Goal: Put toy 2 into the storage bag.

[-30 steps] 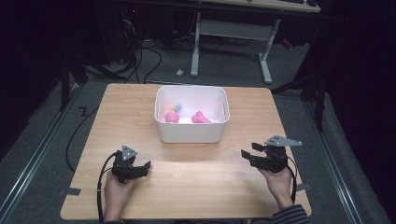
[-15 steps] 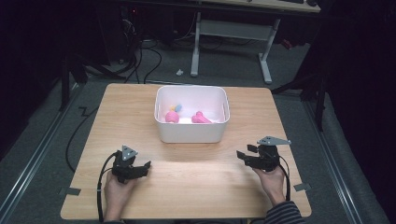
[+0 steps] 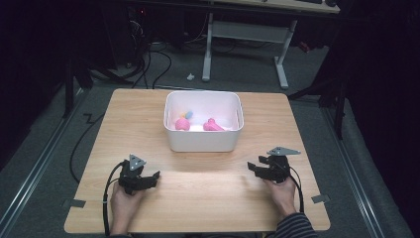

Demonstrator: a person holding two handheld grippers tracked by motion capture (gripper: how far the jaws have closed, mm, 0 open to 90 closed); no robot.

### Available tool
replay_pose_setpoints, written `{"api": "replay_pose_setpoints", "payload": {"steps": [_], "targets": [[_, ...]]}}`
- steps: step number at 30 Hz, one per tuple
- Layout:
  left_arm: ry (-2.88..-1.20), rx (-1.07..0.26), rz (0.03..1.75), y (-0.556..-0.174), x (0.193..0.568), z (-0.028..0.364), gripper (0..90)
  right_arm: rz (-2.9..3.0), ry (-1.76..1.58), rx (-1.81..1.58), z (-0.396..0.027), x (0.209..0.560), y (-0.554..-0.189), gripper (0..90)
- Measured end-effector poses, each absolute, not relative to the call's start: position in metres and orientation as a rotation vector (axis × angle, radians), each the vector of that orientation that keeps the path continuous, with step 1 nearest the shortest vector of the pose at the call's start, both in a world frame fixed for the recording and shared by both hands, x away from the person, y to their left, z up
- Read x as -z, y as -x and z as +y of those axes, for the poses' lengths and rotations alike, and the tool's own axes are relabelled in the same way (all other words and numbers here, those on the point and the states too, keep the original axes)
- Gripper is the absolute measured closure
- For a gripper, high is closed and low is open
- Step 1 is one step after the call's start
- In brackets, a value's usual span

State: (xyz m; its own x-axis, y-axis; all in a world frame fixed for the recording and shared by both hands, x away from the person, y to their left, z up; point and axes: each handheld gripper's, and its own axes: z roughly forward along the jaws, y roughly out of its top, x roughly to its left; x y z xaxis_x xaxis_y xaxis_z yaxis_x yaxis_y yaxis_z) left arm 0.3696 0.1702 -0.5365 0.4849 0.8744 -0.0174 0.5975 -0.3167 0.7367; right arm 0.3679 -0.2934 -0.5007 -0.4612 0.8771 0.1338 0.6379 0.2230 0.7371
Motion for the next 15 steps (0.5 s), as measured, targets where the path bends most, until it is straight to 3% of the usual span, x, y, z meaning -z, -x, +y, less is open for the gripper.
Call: {"api": "replay_pose_setpoints", "payload": {"steps": [15], "targets": [[-2.038,-0.511,1.211,-0.370,0.537,0.170,21.7,2.205,-1.397,-0.999,-0.285,0.515,-0.373,39.6]]}}
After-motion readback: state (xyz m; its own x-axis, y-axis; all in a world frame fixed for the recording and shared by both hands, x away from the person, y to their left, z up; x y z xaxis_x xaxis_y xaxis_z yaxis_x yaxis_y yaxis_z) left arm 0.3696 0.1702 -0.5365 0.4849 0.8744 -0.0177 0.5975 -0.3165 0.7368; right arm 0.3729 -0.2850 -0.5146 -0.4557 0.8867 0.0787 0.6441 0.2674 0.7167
